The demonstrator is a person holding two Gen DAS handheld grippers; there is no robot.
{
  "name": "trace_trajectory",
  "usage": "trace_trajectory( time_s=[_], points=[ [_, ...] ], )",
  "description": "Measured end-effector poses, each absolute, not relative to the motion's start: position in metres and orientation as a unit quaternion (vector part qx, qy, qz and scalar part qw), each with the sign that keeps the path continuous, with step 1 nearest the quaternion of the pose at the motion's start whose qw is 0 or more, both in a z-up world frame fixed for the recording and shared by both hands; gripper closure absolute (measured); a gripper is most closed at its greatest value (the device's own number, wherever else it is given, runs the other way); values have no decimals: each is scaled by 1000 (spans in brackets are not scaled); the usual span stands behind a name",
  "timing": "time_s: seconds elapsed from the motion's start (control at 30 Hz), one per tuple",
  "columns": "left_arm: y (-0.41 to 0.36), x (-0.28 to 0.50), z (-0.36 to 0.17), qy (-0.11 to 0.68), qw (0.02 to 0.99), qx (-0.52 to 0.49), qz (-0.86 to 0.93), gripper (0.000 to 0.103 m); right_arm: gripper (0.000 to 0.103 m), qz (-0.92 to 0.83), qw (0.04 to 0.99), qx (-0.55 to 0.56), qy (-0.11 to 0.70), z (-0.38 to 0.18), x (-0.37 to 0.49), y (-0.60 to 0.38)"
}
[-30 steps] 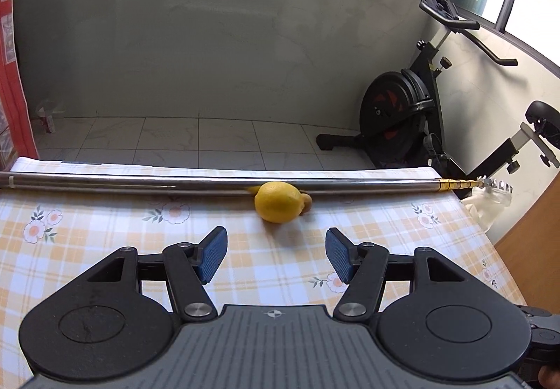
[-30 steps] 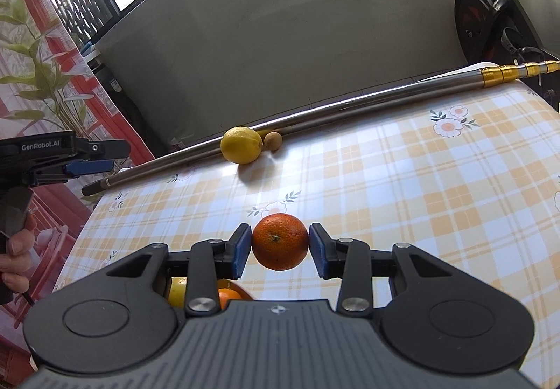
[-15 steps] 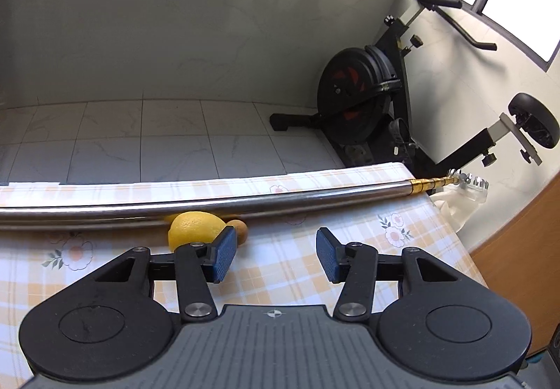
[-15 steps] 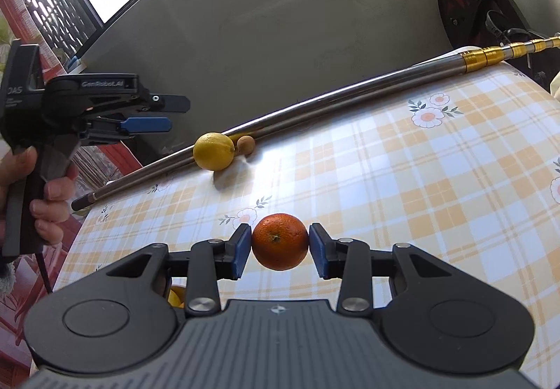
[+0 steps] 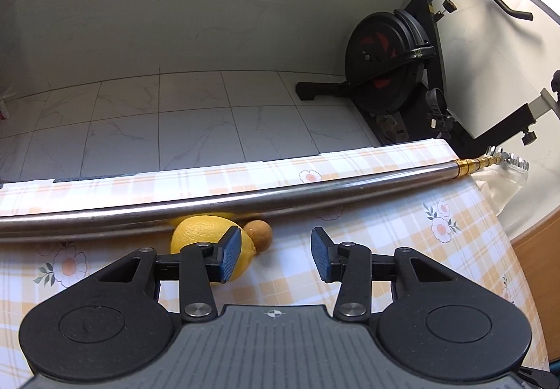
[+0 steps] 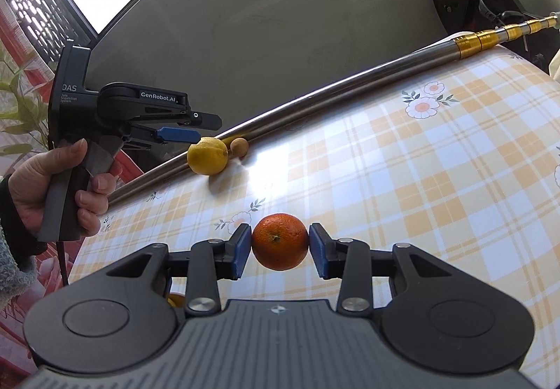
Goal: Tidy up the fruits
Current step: 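Grasp the yellow lemon beside the rod with the left tool while right holds the orange, then carry the lemon and orange onto the plate and open both tools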
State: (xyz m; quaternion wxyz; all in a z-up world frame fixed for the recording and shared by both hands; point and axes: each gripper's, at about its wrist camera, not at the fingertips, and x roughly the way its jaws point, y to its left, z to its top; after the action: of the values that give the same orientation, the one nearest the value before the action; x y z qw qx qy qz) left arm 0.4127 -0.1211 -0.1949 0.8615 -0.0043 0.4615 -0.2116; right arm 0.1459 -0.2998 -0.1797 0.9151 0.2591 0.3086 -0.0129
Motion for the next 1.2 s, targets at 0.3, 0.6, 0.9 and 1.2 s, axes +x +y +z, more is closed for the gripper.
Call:
trace_trajectory(
  time_s=[0.3, 0.6, 0.9, 1.2],
  points=[
    [-79, 433, -191, 463, 870, -67, -153, 37, 64, -11, 914, 264, 308, -181, 150, -297],
    [-75, 442, -218, 482, 859, -93, -145, 33, 64, -14, 912, 265, 313, -185, 152, -299],
    [-75, 439, -235, 489, 855, -93, -146, 33, 64, -15, 909, 271, 316, -188, 153, -302],
    [-77, 432, -242, 480, 859, -75, -163, 37, 64, -15, 907, 275, 317, -189, 151, -303]
  ],
)
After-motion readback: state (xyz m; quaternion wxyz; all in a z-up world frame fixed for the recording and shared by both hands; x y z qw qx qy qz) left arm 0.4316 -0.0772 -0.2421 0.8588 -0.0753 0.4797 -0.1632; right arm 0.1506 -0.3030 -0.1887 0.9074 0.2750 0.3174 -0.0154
